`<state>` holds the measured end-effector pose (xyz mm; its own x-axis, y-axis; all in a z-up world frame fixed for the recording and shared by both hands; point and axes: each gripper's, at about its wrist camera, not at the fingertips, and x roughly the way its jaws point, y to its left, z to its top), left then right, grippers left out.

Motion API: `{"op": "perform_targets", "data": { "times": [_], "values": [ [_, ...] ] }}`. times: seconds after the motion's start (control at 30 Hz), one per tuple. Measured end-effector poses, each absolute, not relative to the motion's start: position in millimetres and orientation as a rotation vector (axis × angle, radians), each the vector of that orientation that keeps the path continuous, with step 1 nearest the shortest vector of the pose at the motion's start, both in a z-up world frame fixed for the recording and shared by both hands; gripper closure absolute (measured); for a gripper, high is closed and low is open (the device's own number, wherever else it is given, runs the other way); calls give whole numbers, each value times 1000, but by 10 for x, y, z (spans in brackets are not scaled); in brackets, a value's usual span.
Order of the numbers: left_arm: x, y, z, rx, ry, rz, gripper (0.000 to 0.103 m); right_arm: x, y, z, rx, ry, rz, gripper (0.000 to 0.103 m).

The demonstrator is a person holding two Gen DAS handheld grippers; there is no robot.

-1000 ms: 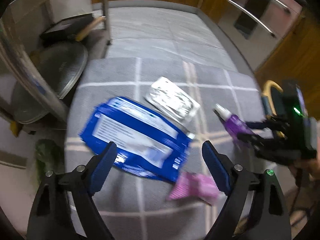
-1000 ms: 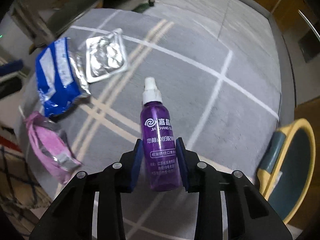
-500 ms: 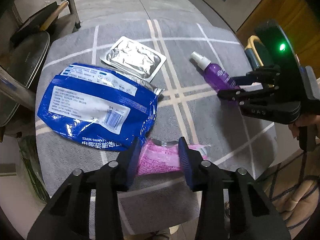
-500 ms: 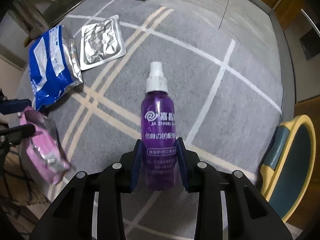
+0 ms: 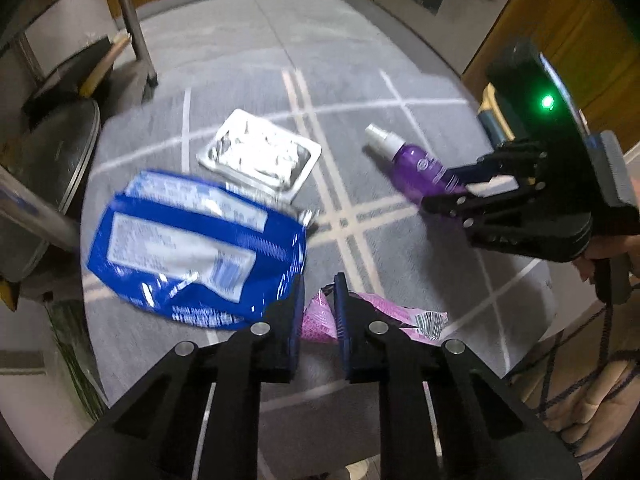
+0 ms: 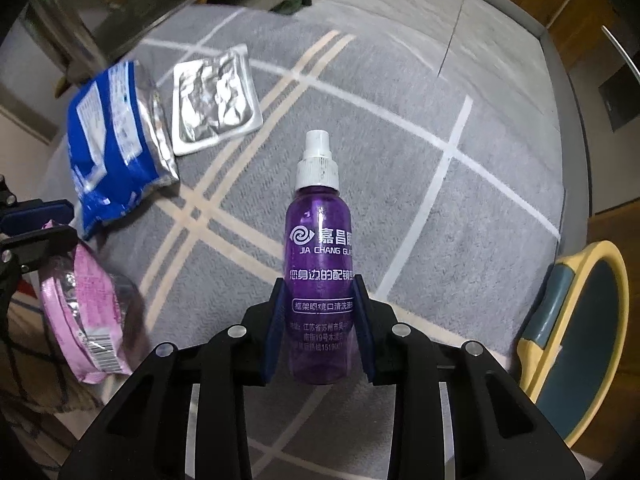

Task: Collect trash
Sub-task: 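Carry the spray bottle with the right gripper over the bin while the left carries the pink packet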

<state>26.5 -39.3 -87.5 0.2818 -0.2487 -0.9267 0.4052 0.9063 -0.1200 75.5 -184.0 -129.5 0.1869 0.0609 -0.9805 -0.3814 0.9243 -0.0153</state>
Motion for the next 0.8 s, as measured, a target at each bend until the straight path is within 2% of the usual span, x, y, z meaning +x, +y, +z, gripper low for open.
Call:
{"op": "perform_targets", "data": {
  "times": [0.23, 0.67, 0.8],
  "values": [
    [312, -514, -546, 164, 1085, -456, 89, 723, -2036, -1036, -177, 1294, 273, 70],
    [257, -754, 9, 207, 854, -484, 89, 412, -2994, -14, 25, 961, 47, 70],
    [250, -842, 125, 201, 824, -496, 89, 345, -3342, 80, 51, 923, -40, 70]
  ]
}}
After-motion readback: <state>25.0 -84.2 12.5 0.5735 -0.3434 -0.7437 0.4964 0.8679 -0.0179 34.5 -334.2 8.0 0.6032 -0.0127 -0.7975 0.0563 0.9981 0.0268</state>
